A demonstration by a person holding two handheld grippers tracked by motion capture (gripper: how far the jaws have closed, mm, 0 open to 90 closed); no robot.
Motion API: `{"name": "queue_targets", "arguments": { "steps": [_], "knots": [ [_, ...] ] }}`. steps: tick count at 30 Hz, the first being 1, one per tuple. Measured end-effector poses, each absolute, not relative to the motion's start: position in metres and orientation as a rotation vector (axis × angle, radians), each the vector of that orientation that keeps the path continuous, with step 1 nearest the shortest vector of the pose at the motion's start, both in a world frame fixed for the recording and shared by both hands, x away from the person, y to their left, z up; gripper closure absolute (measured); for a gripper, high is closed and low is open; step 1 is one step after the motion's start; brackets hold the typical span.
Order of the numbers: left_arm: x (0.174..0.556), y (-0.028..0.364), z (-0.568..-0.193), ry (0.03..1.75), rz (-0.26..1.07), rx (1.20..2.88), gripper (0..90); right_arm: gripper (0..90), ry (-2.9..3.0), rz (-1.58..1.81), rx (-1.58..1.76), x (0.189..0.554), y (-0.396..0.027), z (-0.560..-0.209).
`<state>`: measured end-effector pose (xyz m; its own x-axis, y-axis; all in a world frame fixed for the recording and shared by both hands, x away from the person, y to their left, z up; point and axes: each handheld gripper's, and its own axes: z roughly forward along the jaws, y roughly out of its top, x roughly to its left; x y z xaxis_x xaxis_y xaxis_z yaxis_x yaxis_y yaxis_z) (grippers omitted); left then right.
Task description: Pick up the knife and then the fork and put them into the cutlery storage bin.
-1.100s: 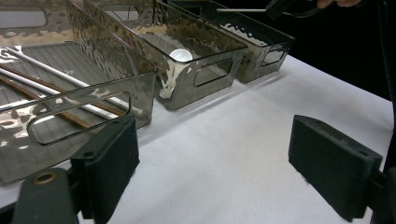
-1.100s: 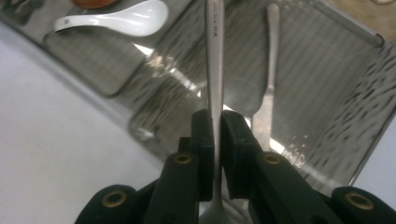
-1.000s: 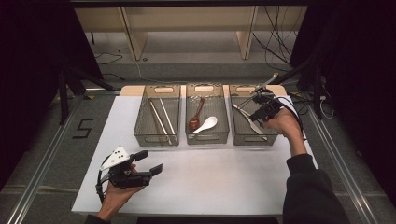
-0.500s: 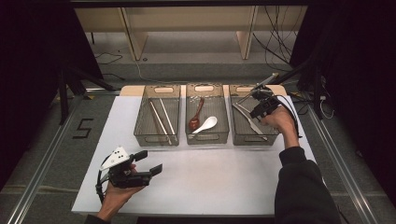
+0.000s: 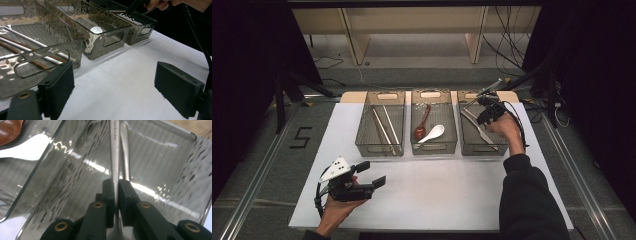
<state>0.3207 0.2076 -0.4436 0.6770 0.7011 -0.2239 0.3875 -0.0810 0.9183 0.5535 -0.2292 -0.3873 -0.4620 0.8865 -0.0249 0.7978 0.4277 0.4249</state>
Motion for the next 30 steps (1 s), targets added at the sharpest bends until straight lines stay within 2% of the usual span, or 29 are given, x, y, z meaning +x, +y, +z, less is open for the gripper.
{"name": "queue_targets", "arguments": {
  "steps": [5, 9, 12, 20, 30],
  "knots": [
    [0.321, 0.207, -0.444, 0.886, 0.327, 1.699, 15.6, 83.2, 2.402, 0.518, 1.474, 0.559, -0.226, -0.391],
    [0.321, 0.207, -0.444, 0.886, 0.327, 1.699, 15.6, 68.4, 2.404, 0.573, 1.482, 0.561, -0.225, -0.391],
    [0.32, 0.207, -0.444, 0.886, 0.327, 1.698, 15.6, 65.5, 2.391, 0.592, 1.469, 0.558, -0.225, -0.387],
    [0.321, 0.208, -0.444, 0.892, 0.318, 1.696, 15.6, 45.3, 2.354, 0.747, 1.436, 0.54, -0.23, -0.372],
    [0.321, 0.208, -0.444, 0.894, 0.314, 1.701, 15.6, 35.1, 2.342, 0.976, 1.336, 0.501, -0.222, -0.364]
  ]
}}
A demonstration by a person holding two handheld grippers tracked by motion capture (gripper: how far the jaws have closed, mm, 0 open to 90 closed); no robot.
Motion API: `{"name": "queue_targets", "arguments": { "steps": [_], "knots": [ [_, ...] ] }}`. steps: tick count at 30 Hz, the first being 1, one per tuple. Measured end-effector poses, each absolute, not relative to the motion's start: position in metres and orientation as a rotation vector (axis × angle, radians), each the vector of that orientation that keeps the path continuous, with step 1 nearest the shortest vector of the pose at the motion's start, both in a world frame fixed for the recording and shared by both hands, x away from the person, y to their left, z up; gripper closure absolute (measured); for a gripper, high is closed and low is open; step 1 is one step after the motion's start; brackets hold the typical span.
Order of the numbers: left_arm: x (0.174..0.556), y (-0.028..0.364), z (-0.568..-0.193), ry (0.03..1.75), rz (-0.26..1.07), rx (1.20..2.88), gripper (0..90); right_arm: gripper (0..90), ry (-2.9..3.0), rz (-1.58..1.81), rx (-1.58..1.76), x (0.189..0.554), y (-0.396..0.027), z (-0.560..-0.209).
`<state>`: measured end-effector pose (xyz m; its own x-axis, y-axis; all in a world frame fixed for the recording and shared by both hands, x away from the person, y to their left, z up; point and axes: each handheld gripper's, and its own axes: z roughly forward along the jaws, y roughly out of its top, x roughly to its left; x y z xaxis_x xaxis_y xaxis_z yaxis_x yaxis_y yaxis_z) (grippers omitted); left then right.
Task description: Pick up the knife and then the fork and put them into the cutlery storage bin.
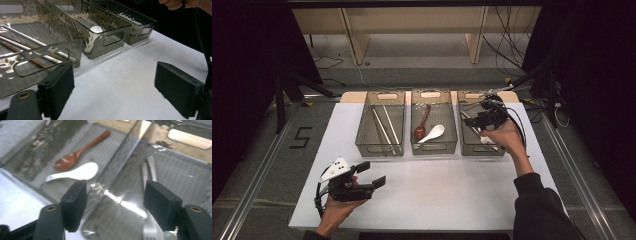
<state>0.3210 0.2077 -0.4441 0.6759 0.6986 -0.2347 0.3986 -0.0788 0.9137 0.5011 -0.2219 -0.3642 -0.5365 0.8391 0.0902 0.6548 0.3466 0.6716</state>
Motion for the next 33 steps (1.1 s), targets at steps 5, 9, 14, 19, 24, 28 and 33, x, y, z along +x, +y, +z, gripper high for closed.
{"name": "queue_targets", "arguments": {
  "steps": [5, 9, 14, 19, 24, 28, 33],
  "knots": [
    [0.322, 0.208, -0.445, 0.902, 0.305, 1.701, 15.6, 31.7, 2.33, 1.046, 1.29, 0.483, -0.218, -0.365],
    [0.322, 0.208, -0.445, 0.907, 0.298, 1.691, 15.6, 30.0, 2.318, 1.117, 1.259, 0.469, -0.216, -0.364],
    [0.322, 0.208, -0.445, 0.906, 0.296, 1.699, 15.6, 29.3, 2.312, 1.177, 1.218, 0.45, -0.21, -0.364],
    [0.322, 0.208, -0.445, 0.907, 0.291, 1.699, 15.6, 28.4, 2.321, 1.21, 1.169, 0.435, -0.206, -0.366],
    [0.322, 0.207, -0.446, 0.909, 0.285, 1.705, 15.6, 27.5, 2.322, 1.232, 1.148, 0.423, -0.203, -0.369],
    [0.323, 0.207, -0.446, 0.911, 0.282, 1.705, 15.6, 27.1, 2.319, 1.253, 1.133, 0.415, -0.203, -0.372],
    [0.323, 0.207, -0.446, 0.91, 0.277, 1.707, 15.6, 27.0, 2.311, 1.285, 1.114, 0.406, -0.203, -0.376]
  ]
}}
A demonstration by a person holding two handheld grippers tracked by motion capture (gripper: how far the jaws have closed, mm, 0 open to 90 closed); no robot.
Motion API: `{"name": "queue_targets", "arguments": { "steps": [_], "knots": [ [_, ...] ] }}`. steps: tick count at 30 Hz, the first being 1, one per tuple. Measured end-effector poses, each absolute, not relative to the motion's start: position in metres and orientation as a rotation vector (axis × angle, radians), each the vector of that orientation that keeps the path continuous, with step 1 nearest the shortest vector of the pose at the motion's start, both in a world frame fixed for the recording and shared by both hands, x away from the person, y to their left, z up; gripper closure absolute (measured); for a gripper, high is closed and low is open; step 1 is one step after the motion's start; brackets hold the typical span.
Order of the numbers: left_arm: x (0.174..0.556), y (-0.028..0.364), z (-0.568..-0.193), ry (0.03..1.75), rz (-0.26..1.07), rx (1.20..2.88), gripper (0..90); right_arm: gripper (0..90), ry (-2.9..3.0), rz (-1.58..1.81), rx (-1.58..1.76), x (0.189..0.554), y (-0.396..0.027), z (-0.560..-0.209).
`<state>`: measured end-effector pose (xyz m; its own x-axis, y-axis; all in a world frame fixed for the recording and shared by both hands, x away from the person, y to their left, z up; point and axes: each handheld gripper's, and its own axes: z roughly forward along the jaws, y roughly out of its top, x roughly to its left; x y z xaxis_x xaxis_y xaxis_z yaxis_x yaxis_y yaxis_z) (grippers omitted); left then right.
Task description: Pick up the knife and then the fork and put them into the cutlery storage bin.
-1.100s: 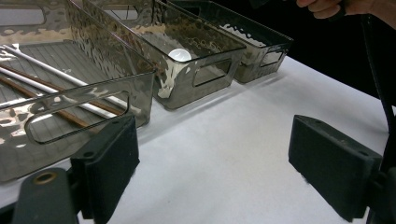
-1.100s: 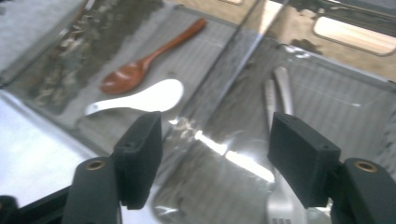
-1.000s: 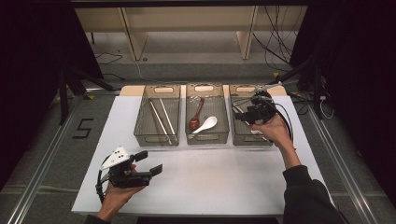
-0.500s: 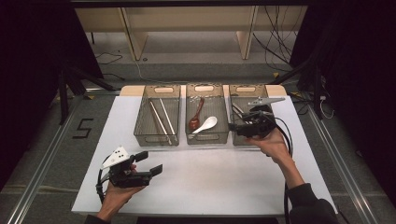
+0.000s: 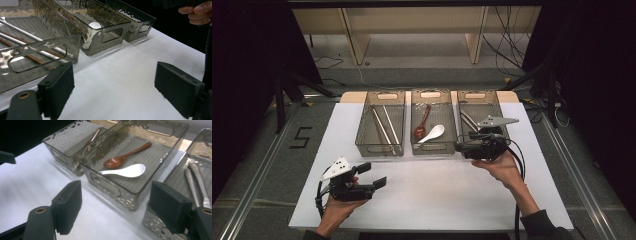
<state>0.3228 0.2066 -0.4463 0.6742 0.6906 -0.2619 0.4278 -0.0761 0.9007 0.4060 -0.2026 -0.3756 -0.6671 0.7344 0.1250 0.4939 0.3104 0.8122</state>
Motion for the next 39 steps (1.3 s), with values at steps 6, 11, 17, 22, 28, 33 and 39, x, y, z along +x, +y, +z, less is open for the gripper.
{"name": "queue_targets", "arguments": {
  "steps": [6, 11, 17, 22, 28, 33, 39],
  "knots": [
    [0.323, 0.207, -0.446, 0.909, 0.272, 1.711, 15.6, 26.3, 2.297, 1.324, 1.092, 0.395, -0.202, -0.379],
    [0.323, 0.207, -0.447, 0.908, 0.269, 1.717, 15.6, 24.5, 2.293, 1.357, 1.068, 0.386, -0.2, -0.383],
    [0.323, 0.206, -0.447, 0.911, 0.267, 1.718, 15.6, 24.0, 2.292, 1.384, 1.055, 0.377, -0.199, -0.389],
    [0.324, 0.207, -0.447, 0.911, 0.264, 1.724, 15.6, 24.0, 2.281, 1.398, 1.049, 0.371, -0.2, -0.392],
    [0.323, 0.206, -0.447, 0.909, 0.26, 1.726, 15.6, 24.0, 2.266, 1.421, 1.039, 0.364, -0.202, -0.396],
    [0.324, 0.206, -0.447, 0.907, 0.255, 1.729, 15.6, 23.7, 2.262, 1.435, 1.023, 0.357, -0.203, -0.4],
    [0.324, 0.206, -0.447, 0.909, 0.249, 1.725, 15.6, 23.7, 2.249, 1.455, 1.005, 0.352, -0.206, -0.403]
  ]
}}
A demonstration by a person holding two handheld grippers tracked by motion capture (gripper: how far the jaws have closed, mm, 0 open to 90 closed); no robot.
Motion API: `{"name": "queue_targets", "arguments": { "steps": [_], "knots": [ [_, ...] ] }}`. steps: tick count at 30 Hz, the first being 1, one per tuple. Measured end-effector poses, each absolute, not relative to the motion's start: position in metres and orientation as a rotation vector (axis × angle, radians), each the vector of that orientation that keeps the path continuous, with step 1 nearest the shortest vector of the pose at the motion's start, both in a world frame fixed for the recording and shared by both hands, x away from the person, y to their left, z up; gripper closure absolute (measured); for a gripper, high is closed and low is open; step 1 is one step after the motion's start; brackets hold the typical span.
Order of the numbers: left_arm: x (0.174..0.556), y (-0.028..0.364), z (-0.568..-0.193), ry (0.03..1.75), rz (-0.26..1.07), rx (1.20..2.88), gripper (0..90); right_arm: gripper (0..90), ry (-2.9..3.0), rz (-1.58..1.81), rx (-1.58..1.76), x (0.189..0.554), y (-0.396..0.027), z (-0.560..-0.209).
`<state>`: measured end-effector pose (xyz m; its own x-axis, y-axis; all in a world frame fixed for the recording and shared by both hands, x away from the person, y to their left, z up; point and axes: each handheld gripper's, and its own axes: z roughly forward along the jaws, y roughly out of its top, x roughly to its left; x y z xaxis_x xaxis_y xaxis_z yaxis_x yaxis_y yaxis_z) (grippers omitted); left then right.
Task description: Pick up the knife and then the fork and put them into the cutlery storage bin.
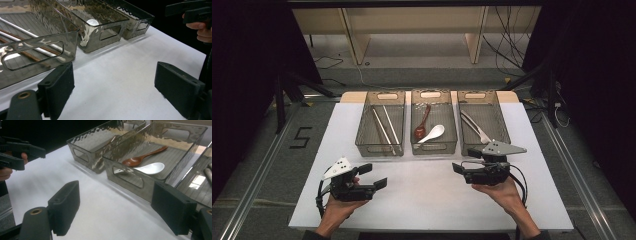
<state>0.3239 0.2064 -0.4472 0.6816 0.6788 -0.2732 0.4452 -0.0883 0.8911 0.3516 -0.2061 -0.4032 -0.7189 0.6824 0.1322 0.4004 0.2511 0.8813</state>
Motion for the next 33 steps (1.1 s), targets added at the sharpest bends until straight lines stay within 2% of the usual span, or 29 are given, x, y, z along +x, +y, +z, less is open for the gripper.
{"name": "queue_targets", "arguments": {
  "steps": [33],
  "knots": [
    [0.323, 0.205, -0.447, 0.905, 0.225, 1.733, 15.6, 22.2, 2.2, 1.498, 0.992, 0.32, -0.219, -0.427]
  ]
}}
